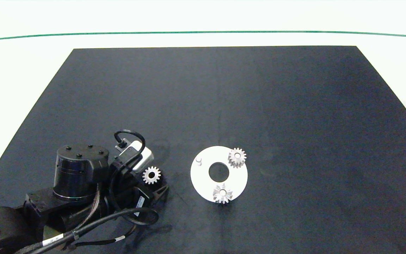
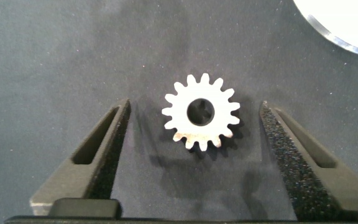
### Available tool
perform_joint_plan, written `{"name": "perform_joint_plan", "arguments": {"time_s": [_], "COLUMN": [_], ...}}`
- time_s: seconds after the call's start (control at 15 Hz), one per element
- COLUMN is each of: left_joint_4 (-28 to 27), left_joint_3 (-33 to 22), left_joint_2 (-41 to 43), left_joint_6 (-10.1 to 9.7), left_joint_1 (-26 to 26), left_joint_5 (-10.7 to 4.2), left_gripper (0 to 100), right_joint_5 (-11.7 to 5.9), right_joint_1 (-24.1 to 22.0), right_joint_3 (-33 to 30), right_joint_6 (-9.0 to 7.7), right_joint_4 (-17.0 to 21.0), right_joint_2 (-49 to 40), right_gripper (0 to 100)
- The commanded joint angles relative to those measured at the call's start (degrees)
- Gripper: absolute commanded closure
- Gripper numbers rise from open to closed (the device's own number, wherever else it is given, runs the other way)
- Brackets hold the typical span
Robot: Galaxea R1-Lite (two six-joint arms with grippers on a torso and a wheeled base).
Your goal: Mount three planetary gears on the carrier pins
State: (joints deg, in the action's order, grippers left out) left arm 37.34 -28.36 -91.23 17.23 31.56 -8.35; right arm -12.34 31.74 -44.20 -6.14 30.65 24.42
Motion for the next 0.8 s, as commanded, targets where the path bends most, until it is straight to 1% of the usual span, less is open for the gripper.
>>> {"name": "perform_joint_plan", "arguments": {"time_s": [0.07, 0.13, 0.2, 0.67, 0.8], "left_joint_4": [0.19, 0.19, 0.19, 0.28, 0.28], "left_joint_3": [0.14, 0.23, 0.32, -0.03, -0.03], "left_joint_2": [0.00, 0.00, 0.00, 0.00, 0.00], "left_joint_6": [0.18, 0.18, 0.09, 0.00, 0.00], "left_joint_1": [-0.98, -1.06, -1.15, -0.89, -0.98], "left_joint_5": [0.18, 0.35, 1.06, 1.14, 1.14], "left_gripper": [23, 24, 26, 41, 44], "right_joint_5": [0.03, 0.03, 0.03, 0.03, 0.03], "right_joint_1": [-0.02, -0.02, -0.02, -0.02, -0.02], "right_joint_3": [-0.01, -0.01, 0.17, 0.79, 0.70], "right_joint_6": [-0.27, -0.36, -0.36, -0.36, -0.36], "right_joint_4": [0.20, 0.20, 0.20, 0.11, 0.11], "right_joint_2": [0.37, 0.37, 0.37, -0.07, -0.07], "right_gripper": [0, 0, 0, 0, 0]}}
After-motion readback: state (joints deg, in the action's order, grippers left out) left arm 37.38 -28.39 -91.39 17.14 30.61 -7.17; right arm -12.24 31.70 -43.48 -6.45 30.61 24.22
